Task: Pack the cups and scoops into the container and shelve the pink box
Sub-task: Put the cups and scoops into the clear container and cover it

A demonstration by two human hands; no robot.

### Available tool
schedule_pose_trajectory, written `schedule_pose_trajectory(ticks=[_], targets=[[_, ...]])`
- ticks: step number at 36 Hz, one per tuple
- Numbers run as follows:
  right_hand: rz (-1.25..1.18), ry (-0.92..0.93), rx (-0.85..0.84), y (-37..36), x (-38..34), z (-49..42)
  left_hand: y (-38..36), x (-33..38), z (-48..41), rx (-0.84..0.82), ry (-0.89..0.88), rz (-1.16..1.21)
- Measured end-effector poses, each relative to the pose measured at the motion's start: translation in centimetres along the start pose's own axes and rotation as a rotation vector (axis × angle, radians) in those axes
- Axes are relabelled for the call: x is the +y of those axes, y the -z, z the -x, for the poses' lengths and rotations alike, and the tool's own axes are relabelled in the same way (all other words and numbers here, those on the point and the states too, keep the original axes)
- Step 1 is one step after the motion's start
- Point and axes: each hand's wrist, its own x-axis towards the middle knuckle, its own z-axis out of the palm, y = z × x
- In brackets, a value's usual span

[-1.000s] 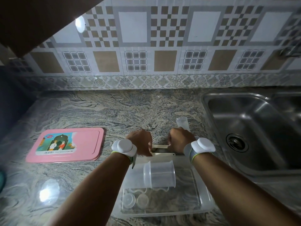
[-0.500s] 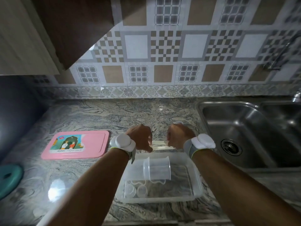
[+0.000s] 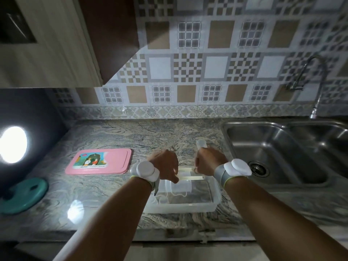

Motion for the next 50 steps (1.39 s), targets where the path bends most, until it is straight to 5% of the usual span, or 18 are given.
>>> schedule_pose_trajectory(ticks=[50], targets=[[0.040, -0.062, -0.211, -8.4, 0.3, 2.1, -8.2, -1.5, 1.2, -0.110, -0.012, -0.039]])
